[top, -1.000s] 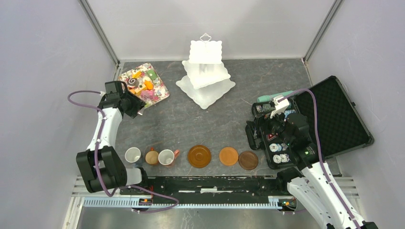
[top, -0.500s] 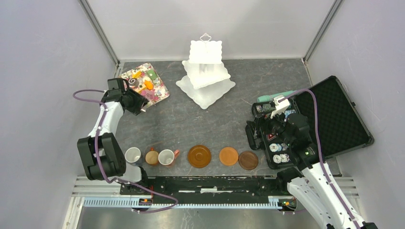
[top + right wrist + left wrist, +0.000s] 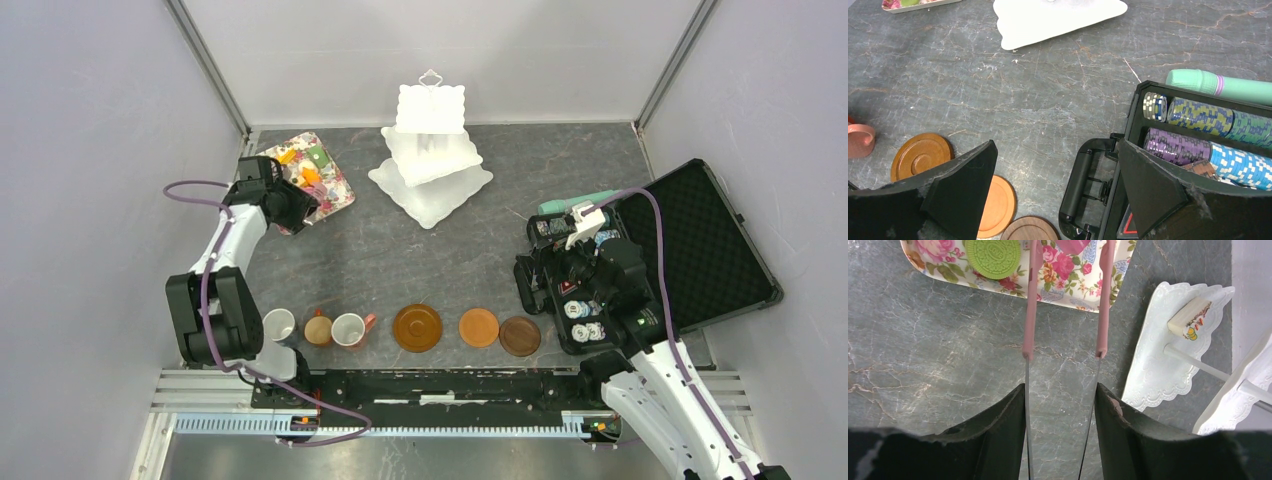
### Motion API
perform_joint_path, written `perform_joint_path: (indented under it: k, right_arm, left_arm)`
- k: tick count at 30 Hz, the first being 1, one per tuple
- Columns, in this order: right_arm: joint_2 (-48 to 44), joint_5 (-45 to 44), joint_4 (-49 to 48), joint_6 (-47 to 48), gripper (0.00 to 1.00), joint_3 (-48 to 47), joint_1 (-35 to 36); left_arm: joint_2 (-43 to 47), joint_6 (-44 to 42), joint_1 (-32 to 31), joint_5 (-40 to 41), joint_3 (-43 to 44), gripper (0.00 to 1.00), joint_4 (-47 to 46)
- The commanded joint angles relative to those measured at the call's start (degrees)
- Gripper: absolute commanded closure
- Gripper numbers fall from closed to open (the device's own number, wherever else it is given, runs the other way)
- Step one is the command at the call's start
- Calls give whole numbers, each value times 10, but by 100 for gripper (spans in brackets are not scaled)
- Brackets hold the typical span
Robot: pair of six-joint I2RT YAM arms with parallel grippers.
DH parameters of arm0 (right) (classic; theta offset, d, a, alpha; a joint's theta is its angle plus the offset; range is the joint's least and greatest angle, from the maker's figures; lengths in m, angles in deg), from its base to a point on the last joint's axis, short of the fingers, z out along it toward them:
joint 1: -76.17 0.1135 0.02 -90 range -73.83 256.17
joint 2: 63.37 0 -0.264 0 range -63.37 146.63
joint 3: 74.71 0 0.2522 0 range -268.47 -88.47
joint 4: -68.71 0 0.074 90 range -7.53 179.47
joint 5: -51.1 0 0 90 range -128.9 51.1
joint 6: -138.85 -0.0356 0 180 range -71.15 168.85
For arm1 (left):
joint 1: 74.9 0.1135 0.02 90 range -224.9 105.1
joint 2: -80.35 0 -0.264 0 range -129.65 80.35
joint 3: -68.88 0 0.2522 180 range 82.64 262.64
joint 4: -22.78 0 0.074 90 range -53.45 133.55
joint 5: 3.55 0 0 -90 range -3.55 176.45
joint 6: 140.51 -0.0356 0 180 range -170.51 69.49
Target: Serve the afternoon tea
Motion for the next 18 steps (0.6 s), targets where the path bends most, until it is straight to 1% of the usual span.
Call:
perform_joint_path:
  k: [1, 6, 11, 16, 18]
  right_arm:
    - [-2, 0, -26, -6, 2, 2, -1]
    - [-2, 0, -27, -4, 2, 2, -1]
    - [-2, -1, -27, -5, 2, 3, -1]
    - [-2, -1, -28, -5, 2, 3, -1]
    - [-3, -2, -29, -5, 2, 3, -1]
  left_arm:
    - [-16, 34, -12, 36, 39, 43, 3]
    - [-36, 40, -26, 82, 68, 44, 45]
    - [-63, 38, -37, 109, 97, 44, 80]
    - [-75, 28, -42, 108, 109, 45, 92]
    - [-75, 23, -42, 111, 111, 47, 97]
